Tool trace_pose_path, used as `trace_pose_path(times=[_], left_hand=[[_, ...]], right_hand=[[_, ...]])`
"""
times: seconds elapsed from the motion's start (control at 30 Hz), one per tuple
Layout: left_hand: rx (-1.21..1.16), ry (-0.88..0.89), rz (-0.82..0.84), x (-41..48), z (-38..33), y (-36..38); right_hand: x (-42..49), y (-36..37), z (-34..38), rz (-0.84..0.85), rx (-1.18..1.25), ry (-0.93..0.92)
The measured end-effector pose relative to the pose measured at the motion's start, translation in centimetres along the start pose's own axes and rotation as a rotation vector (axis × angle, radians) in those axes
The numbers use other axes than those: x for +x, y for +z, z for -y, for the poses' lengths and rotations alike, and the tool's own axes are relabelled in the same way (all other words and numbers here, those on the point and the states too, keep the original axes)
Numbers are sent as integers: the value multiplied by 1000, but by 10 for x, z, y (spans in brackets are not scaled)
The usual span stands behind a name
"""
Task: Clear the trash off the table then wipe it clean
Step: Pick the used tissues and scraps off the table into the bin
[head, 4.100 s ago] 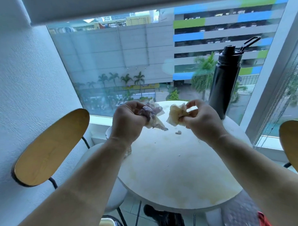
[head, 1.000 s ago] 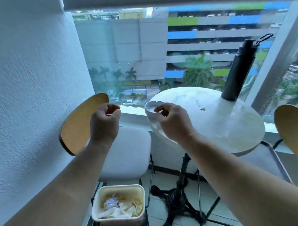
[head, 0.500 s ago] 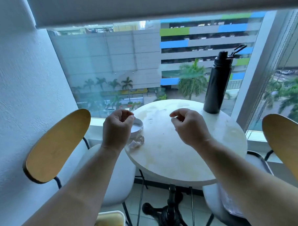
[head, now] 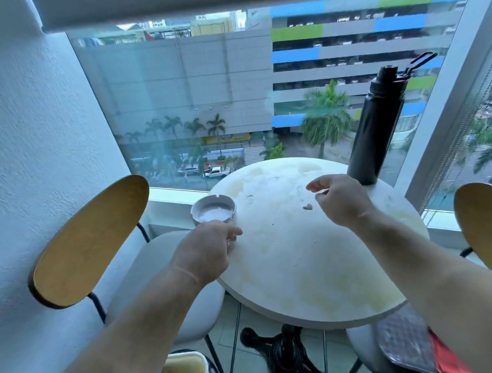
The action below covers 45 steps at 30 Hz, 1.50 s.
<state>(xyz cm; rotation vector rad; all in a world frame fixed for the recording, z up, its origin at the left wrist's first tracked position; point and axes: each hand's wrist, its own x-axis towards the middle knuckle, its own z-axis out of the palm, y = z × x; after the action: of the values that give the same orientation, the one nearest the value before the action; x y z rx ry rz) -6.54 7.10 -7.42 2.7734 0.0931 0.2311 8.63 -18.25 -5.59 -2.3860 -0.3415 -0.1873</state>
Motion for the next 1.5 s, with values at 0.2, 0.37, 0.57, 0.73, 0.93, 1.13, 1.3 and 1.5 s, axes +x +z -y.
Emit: trace_pose_path(times=[0.2,0.37,0.57,0.73,0.93,1.13,1.3,1.5], left_hand=[[130,57,19,9,5,2],[48,102,-13,20,5,2],[-101,218,-276,25,-20,9],[-245,253,-378,40,-46,20],[-350,262,-379,50,-69,34],[-429,173,-387,41,-74,40],[-658,-32,-535,24,-56,28],[-743,-231,-690,-11,-8,-4]], right_hand=[[14,17,-13,242,-264,-93],[20,5,-22,226,-291,-142],[23,-38,-47,80,-143,-15],[8,-53,-57,134,-229,5],[-4,-40,-52,255,-334,-112],[2,-19,-50,245,-462,-231],[9,-19,-52,86,-198,-199],[8,1,-1,-44,41,-218]])
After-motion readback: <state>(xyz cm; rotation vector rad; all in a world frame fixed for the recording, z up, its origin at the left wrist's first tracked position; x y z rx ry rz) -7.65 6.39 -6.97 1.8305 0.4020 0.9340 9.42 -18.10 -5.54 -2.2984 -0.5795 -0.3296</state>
